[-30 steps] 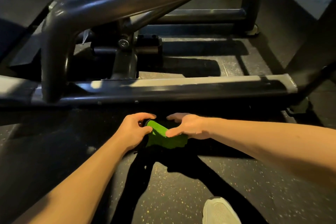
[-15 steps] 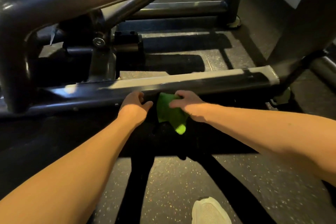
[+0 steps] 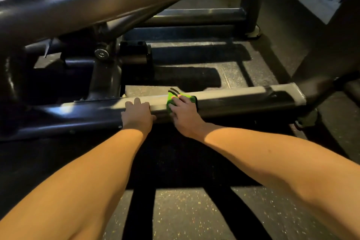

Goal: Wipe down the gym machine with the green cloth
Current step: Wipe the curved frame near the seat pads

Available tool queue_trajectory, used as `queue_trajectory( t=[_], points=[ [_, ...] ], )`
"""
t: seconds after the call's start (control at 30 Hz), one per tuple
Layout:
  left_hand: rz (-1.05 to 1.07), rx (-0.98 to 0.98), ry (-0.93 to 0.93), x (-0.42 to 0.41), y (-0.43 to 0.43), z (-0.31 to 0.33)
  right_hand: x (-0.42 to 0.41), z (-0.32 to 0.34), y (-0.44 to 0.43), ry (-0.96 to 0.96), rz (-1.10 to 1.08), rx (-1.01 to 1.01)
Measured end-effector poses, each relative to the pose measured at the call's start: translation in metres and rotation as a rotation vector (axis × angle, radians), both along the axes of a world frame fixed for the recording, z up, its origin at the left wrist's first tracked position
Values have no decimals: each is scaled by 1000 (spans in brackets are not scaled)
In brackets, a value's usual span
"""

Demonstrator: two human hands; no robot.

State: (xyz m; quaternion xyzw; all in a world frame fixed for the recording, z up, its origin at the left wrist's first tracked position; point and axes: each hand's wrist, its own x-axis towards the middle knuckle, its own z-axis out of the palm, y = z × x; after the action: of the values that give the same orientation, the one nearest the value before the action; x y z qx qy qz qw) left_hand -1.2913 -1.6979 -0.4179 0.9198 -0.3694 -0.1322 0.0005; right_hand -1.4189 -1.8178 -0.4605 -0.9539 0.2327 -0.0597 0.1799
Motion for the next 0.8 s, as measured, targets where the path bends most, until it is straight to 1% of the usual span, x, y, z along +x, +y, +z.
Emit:
queue_trajectory(
  t=[0.03, 0.2, 0.33, 0.37, 0.47, 0.53, 0.57, 0.63, 0.7, 0.8],
  points=[
    [-11, 7, -14, 1, 0, 0, 2, -5, -2, -17, 9, -25],
    [-19, 21, -26, 2, 2, 1, 29, 2, -7, -66, 11, 16],
    [-39, -5, -22, 2, 6, -1, 17, 9, -29, -90, 76, 16],
    [-50, -8, -18, 3, 8, -2, 9, 9, -42, -77, 36, 5],
    [-68, 11, -20, 6, 8, -1, -13, 12, -76, 19, -217, -87],
    [-66, 15, -24, 7, 7, 0, -8, 13, -74, 42, -340, -124],
    [-68, 18, -25, 7, 6, 0, 3, 14, -64, 41, -361, -129],
    [-75, 24, -22, 7, 6, -1, 31, 12, -34, 26, -306, -73],
    [-68, 23, -15, 8, 6, 0, 50, 9, -6, -10, -180, -21],
    [-63, 35, -16, 8, 7, 2, 39, 13, -13, -53, 8, -22]
  ],
)
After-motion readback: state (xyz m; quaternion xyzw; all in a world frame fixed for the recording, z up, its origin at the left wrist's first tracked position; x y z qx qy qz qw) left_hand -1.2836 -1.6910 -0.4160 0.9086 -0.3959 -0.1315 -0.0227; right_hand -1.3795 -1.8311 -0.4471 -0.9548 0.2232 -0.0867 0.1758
